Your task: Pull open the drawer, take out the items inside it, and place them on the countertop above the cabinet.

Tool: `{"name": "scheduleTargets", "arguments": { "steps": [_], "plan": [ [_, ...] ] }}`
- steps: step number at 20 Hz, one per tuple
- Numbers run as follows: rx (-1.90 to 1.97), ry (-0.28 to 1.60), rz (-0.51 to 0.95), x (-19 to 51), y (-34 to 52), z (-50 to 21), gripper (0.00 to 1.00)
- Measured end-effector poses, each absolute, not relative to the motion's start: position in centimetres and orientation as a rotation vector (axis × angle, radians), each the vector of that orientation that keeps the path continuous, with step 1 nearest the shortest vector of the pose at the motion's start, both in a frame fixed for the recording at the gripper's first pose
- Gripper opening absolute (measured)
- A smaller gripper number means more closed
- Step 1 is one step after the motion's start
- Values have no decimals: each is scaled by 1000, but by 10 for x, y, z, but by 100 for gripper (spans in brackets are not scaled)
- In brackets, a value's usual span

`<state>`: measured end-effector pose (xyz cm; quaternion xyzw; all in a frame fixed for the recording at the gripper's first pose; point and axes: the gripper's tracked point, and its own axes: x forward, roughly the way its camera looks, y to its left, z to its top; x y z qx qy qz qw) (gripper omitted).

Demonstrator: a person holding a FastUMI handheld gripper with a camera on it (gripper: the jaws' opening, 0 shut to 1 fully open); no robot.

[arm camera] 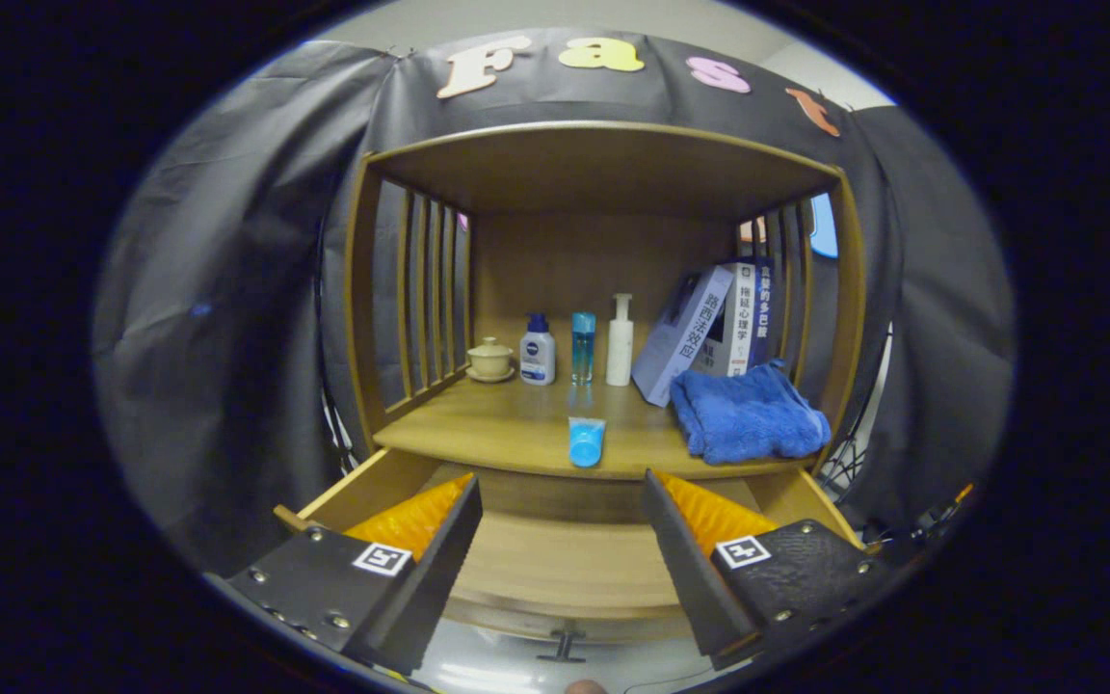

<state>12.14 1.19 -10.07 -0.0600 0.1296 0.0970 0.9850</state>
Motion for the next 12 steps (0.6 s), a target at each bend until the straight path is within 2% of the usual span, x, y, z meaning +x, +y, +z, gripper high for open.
{"name": "scheduleTargets", "arguments": {
  "steps": [6, 12],
  "plan": [
    [-160, 127, 166, 80, -3, -106, 98],
    [-143, 94, 101, 54, -38, -145, 96]
  ]
}}
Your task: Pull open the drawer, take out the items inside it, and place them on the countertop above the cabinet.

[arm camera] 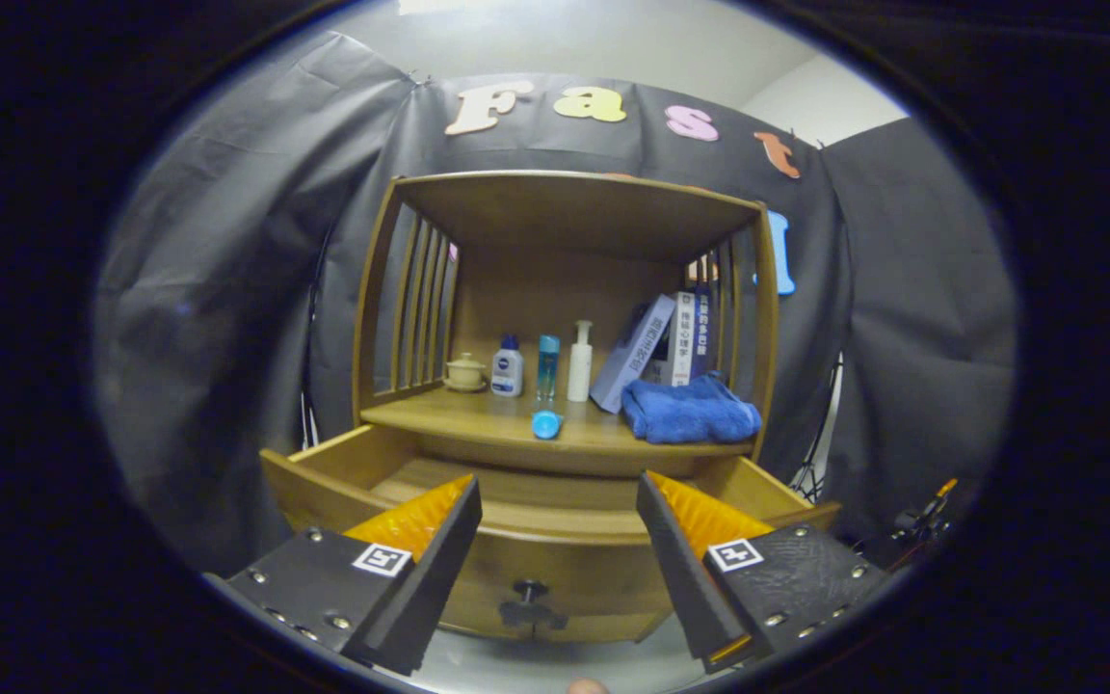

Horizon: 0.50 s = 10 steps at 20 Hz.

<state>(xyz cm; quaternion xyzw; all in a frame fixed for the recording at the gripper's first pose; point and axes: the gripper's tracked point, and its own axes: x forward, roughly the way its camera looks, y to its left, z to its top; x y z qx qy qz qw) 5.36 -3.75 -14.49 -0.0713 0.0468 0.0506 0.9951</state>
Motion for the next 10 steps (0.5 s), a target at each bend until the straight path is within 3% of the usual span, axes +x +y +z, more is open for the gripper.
{"name": "scheduleTargets", "arguments": {
  "steps": [4, 10],
  "plan": [
    [-193, 153, 36, 41, -72, -197, 97],
    [-121, 286, 51, 41, -89, -250, 96]
  ]
}}
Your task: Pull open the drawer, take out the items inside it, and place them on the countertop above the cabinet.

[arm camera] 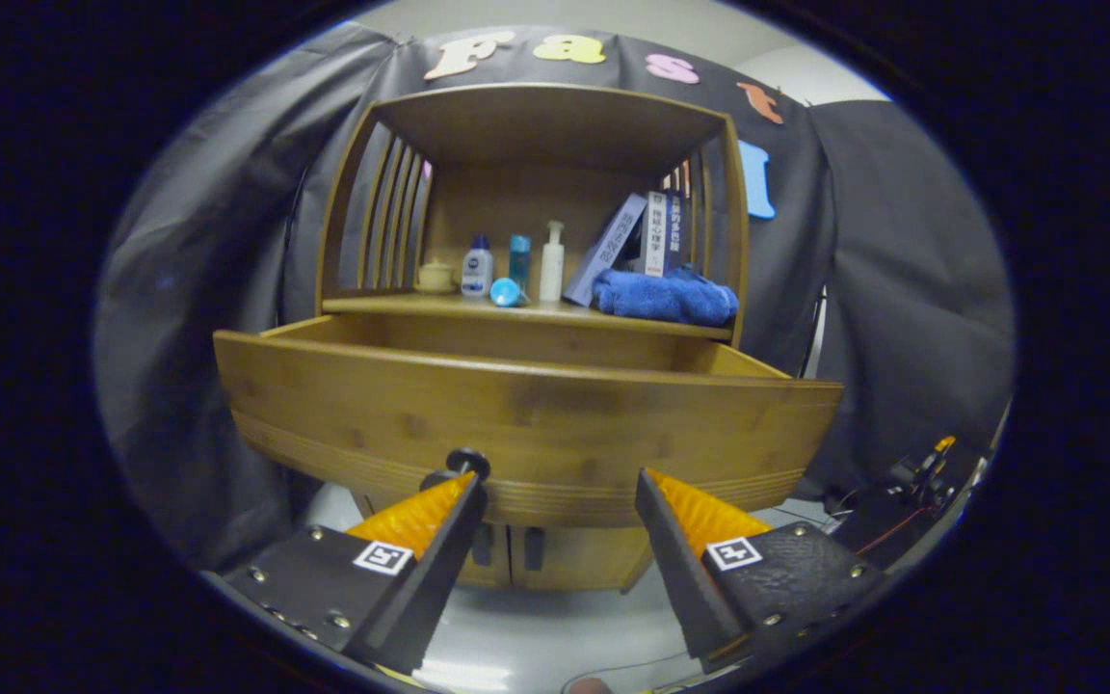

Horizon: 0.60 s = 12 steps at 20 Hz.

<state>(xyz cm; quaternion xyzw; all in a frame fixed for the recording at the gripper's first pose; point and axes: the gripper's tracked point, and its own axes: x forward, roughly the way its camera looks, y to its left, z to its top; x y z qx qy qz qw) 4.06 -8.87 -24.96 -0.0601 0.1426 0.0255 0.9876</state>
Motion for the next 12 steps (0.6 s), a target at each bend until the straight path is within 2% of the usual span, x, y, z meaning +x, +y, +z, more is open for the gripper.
{"name": "scheduleTargets", "arguments": {
  "steps": [7, 12],
  "plan": [
    [-73, 289, 78, 44, -86, -247, 97],
    [-89, 303, 156, 42, -54, -254, 98]
  ]
}}
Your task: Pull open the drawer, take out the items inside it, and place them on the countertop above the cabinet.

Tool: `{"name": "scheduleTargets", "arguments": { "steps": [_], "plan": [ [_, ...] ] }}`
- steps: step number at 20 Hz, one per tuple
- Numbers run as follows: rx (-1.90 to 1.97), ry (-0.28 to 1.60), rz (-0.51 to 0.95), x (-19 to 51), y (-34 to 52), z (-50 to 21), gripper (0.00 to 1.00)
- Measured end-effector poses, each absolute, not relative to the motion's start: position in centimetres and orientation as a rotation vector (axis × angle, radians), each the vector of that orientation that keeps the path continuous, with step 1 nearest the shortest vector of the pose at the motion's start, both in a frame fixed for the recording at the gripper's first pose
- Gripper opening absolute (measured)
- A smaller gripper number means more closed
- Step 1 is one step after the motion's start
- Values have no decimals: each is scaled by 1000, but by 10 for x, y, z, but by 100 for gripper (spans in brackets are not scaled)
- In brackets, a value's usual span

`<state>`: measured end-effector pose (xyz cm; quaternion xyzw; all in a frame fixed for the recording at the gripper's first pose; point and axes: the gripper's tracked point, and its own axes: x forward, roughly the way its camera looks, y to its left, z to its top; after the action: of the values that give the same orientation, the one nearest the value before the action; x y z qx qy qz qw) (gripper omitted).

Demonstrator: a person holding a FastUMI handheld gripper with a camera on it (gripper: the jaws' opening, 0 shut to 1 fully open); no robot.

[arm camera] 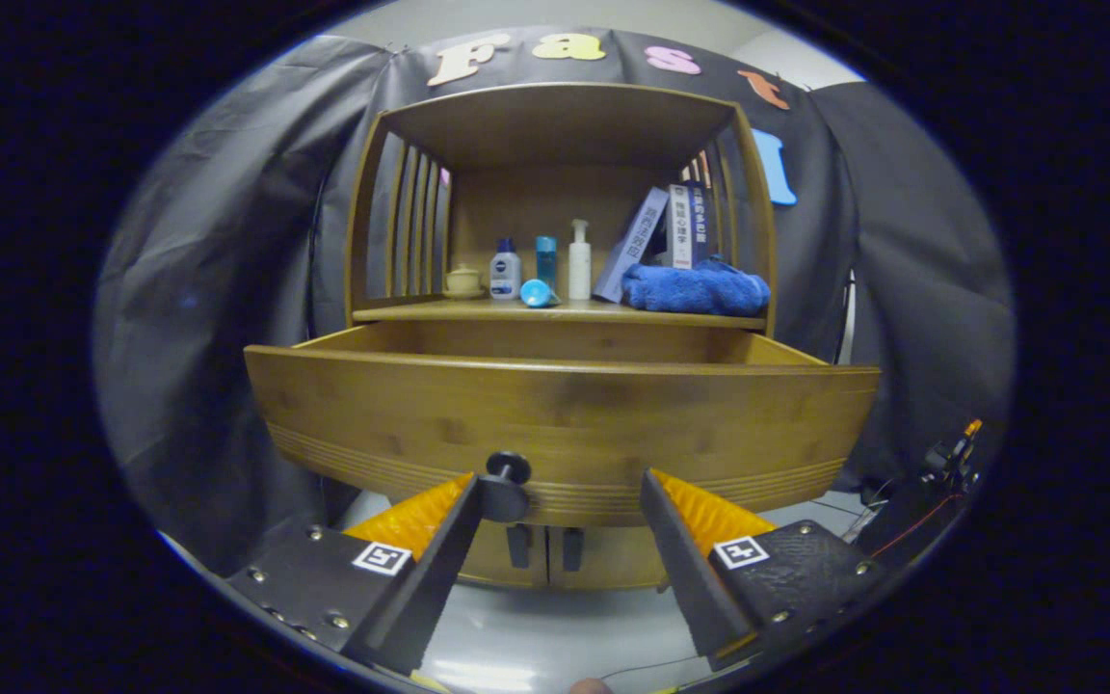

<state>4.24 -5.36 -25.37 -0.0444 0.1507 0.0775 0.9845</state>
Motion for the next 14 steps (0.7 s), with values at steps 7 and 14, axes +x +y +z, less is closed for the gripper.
{"name": "scheduleTargets", "arguments": {
  "steps": [7, 14],
  "plan": [
    [-113, 333, 191, 50, -14, -274, 98],
    [-152, 303, 76, 78, -18, -283, 97]
  ]
}}
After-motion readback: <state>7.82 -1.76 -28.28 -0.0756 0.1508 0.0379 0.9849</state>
